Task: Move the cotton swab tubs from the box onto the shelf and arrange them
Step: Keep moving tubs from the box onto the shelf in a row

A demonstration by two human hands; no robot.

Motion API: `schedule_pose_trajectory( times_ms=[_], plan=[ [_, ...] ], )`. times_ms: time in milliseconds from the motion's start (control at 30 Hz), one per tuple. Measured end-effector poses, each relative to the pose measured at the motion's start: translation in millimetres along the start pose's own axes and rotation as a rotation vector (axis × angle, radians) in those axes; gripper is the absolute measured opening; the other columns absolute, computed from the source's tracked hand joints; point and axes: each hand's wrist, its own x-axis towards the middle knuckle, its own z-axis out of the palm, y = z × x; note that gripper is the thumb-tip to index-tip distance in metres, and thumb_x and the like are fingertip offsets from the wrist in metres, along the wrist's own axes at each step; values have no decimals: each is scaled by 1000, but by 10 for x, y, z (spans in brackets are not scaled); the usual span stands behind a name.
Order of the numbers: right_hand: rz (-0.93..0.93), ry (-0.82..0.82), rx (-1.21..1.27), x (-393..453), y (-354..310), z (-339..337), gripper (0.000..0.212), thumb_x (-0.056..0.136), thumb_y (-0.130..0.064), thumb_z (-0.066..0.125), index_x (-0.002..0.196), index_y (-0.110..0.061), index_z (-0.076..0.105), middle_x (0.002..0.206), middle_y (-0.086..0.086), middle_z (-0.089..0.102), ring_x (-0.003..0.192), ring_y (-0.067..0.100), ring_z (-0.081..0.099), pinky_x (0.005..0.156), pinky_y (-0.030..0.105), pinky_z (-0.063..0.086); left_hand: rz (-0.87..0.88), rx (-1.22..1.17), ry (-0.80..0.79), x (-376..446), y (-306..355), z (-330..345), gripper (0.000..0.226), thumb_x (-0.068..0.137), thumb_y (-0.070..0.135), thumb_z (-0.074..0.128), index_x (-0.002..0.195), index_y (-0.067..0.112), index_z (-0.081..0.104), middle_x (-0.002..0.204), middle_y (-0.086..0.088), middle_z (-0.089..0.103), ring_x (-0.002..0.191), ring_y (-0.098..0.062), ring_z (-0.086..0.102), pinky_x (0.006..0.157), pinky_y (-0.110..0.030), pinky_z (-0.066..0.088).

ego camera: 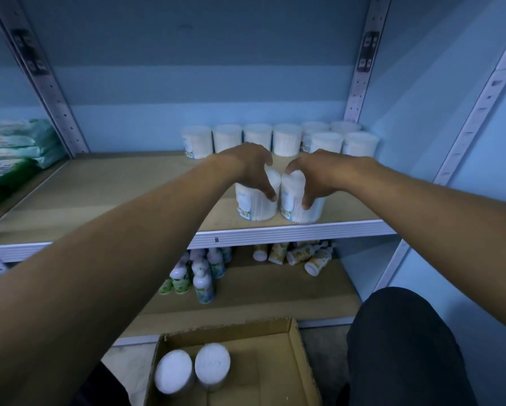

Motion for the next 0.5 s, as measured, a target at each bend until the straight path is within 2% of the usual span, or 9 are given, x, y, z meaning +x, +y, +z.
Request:
schedule_pose_trajectory(
  times_ms=[100,233,333,500],
  plan=[
    [1,40,15,18,4,59,94,70,-34,89,150,-35,38,144,6,47,127,27,50,93,39,49,-1,35,-12,-28,49,22,88,70,53,82,144,22,46,146,1,46,132,-21,45,100,-34,43],
    [-2,77,18,21,9,116,89,76,-28,86,151,-31,38,142,10,46,125,29,51,79,33,44,-1,75,1,-23,58,101,85,71,40,86,144,19,48,143,-2,50,130,-22,48,99,-34,46],
    [-2,96,19,36,6,130,84,77,-26,85,149,-29,42,139,11,48,122,30,54,79,34,46,-2,71,47,-21,45,152,80,74,35,85,144,19,48,142,-2,52,130,-22,49,95,-32,44],
    [0,118,36,90,25,156,75,77,-25,84,143,-25,49,136,12,50,118,30,56,80,34,50,-1,50,77,25,5,214,77,76,34,83,144,19,49,140,-3,55,129,-22,50,99,-34,45]
  ],
)
